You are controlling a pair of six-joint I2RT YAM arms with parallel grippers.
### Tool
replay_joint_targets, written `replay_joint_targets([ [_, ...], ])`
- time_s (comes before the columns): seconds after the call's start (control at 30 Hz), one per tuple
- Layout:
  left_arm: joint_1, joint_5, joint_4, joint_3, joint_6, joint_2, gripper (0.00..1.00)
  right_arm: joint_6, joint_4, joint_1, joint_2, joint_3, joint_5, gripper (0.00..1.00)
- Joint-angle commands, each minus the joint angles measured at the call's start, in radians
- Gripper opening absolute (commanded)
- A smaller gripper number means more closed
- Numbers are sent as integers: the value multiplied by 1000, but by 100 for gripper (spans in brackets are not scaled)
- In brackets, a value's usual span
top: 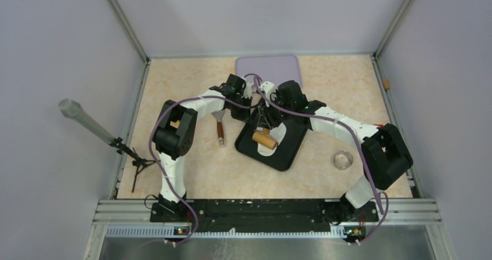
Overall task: Roll out the dumpling wrappers from the dough
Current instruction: Flatten out the dough on the work surface.
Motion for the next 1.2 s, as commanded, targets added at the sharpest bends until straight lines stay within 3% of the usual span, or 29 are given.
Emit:
replay_joint_targets([
  [0.0, 21, -192, -14, -6, 10, 44, 0, -50, -29, -16, -42, -9, 90, 0],
  [0.37, 22, -193, -18, -2, 7, 46, 0, -76, -27, 7, 22, -163, 75, 0],
  [1.17, 20, -197, -28, 9, 10, 44, 0, -208, -70, 128, 2, -259, -20, 0],
])
